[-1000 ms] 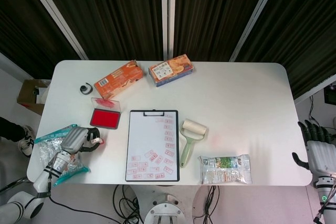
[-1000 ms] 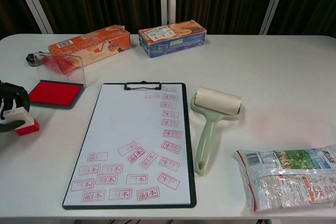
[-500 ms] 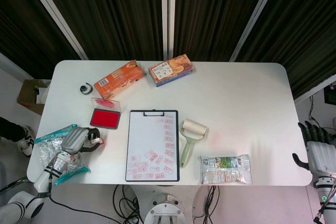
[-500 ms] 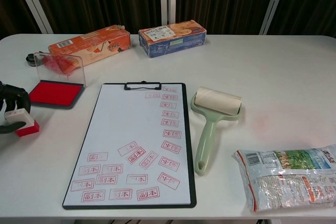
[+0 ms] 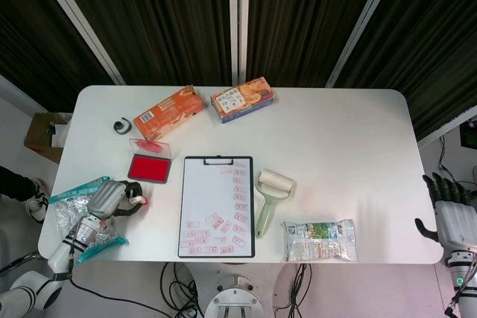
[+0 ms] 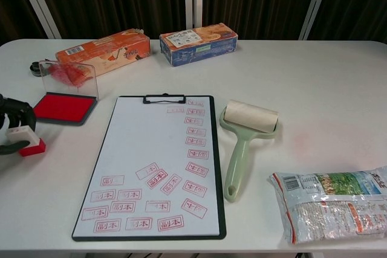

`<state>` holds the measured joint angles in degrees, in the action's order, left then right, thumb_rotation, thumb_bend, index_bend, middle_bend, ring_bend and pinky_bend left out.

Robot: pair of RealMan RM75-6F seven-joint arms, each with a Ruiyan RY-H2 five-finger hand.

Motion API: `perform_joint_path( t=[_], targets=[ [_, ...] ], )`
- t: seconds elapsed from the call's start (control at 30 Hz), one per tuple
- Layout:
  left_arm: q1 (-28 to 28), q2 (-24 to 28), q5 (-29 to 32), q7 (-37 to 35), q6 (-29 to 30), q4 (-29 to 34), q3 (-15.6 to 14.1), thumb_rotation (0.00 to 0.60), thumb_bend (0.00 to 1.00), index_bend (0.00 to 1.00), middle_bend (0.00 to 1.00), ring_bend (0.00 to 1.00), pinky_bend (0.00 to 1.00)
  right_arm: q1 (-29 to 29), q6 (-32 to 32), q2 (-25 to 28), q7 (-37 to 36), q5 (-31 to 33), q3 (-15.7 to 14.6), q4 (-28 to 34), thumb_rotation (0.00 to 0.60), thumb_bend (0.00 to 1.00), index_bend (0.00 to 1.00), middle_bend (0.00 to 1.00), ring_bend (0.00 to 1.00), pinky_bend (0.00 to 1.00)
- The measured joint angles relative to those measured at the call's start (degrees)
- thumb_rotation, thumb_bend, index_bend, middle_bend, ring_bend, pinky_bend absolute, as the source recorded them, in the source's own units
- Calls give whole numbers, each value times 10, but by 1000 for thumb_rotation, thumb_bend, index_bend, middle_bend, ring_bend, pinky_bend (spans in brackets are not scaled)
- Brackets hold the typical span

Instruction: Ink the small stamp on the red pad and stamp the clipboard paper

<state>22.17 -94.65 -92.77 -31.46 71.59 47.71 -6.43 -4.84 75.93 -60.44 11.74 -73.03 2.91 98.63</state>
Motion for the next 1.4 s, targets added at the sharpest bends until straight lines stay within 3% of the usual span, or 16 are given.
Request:
perform_joint_path(
  t=[0.43,0.63,1.4],
  targets=[
    [-2,1,-1,-2,-1,0,2,600,371,481,512,548,698,-2,-5,1,5,6,-2,3,600,208,0,0,0,0],
    [-3,2,-2,-3,-1,0,3,600,367,413,501,544,697,-3,-8,2,8,10,-2,4,600,207,0,0,0,0],
    [-9,8,-10,-2,10,5,0,600,356,364,433,519,690,-5,-10,4,16,14,-3,10,600,209,0,0,0,0]
  ],
)
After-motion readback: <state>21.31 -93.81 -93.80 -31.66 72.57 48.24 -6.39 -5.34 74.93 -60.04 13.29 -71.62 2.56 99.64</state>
